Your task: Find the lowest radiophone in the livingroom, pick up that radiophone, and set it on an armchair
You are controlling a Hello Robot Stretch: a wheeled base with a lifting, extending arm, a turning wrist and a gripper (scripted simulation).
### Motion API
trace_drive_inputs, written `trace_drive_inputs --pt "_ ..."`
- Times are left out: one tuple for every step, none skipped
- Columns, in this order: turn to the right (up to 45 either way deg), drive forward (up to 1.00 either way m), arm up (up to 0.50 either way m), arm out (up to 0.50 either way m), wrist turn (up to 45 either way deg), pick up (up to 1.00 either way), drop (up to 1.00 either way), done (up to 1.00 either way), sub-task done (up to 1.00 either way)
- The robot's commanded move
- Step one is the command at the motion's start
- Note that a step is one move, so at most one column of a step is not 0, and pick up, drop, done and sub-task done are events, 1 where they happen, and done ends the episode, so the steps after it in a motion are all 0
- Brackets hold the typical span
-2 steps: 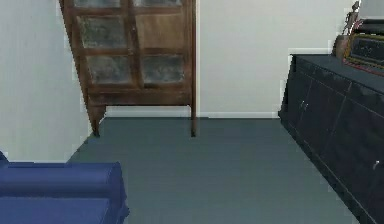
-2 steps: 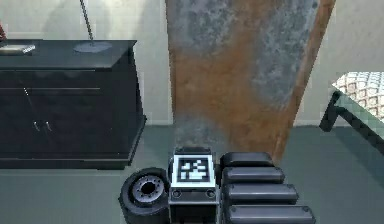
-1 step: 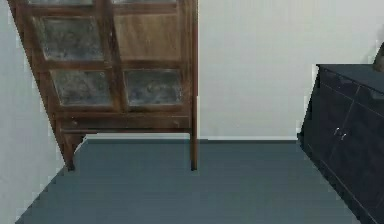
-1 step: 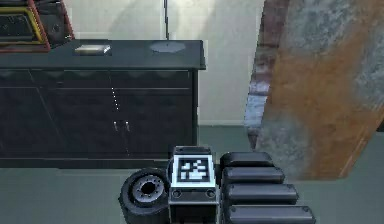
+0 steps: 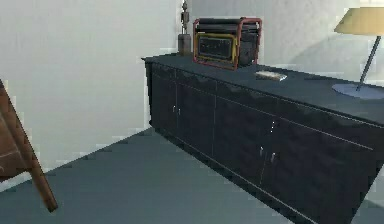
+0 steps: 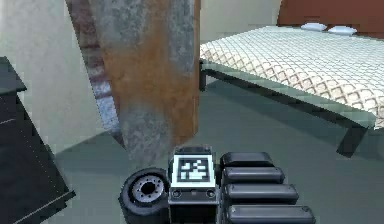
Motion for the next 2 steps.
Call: trace_drive_inputs --pt "45.0 0.00 0.00 0.00 0.0 0.00 0.00 0.00 0.00" --pt "3.0 0.00 0.00 0.00 0.0 0.00 0.00 0.00 0.00"
